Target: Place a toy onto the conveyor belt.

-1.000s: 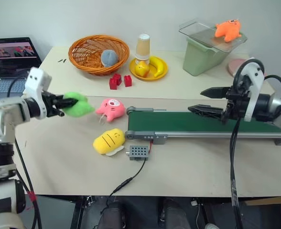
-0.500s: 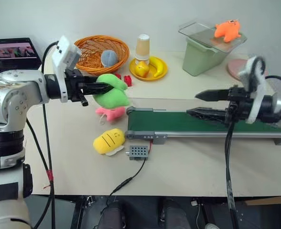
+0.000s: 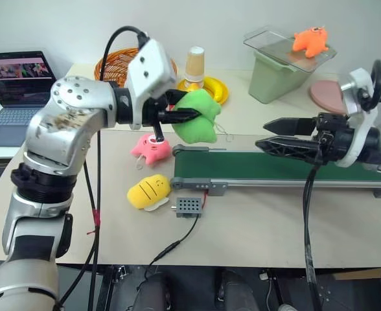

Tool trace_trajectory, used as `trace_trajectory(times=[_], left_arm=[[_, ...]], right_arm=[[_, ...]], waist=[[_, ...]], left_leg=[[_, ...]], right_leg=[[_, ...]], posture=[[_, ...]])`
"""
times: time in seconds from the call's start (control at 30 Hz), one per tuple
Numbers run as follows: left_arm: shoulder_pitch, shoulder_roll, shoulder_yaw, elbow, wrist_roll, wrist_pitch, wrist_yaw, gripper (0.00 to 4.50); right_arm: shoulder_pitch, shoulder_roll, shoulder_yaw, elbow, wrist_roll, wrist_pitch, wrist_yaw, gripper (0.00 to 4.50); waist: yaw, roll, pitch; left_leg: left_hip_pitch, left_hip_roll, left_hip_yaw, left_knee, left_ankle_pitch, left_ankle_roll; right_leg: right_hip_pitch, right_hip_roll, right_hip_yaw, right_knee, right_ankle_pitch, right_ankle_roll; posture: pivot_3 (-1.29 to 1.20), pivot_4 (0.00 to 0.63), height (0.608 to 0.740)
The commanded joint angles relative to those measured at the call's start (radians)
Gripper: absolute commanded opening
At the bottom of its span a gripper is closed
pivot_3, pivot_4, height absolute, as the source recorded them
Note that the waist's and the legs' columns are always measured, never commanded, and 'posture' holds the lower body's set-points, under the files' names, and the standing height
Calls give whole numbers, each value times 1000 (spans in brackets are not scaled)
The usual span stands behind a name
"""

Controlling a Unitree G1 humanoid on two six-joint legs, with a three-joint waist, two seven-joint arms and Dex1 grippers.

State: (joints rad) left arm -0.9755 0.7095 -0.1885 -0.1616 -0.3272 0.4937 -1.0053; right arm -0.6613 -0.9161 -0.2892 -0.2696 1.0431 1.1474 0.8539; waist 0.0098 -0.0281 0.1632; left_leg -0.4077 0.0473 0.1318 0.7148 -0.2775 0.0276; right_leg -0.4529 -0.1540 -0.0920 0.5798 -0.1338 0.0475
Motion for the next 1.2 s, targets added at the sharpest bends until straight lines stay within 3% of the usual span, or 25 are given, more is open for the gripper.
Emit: trace_trajectory(times=[0.03, 0.3, 0.47, 0.67, 1.2], left_arm=[[45, 35, -37, 26, 141, -333, -67, 1356], [66, 11, -62, 192, 380, -888, 1, 1356], [46, -33, -71, 242, 476, -1112, 76, 1356], [54, -60, -100, 267, 491, -1214, 76, 1356], [-11, -168, -142, 342, 473, -1251, 77, 1356]], right_arm=[[-12, -22, -18, -12, 8, -13, 4, 4500], [-14, -28, -21, -20, 15, -9, -6, 4500], [-4, -19, -13, -37, 19, -7, -21, 4500], [-21, 2, 19, -39, 2, -18, -42, 4500], [-99, 90, 165, -8, -126, -101, -37, 4500]], waist=[[1, 0, 0], [8, 0, 0], [8, 0, 0], [4, 0, 0], [3, 0, 0]], left_leg=[[0, 0, 0, 0, 0, 0], [-2, 0, 0, 1, -1, 1], [-2, 0, 0, 2, -1, 2], [-2, 1, 0, 2, -1, 2], [-2, 1, 0, 3, -1, 2]], right_leg=[[0, 0, 0, 0, 0, 0], [0, 0, 0, -1, 0, 0], [0, 0, 0, -1, 0, 0], [0, 0, 0, 0, 0, 0], [0, 0, 0, 0, 0, 1]], posture=[[0, 150, 740], [0, 150, 740], [0, 150, 740], [0, 150, 740], [0, 150, 740]])
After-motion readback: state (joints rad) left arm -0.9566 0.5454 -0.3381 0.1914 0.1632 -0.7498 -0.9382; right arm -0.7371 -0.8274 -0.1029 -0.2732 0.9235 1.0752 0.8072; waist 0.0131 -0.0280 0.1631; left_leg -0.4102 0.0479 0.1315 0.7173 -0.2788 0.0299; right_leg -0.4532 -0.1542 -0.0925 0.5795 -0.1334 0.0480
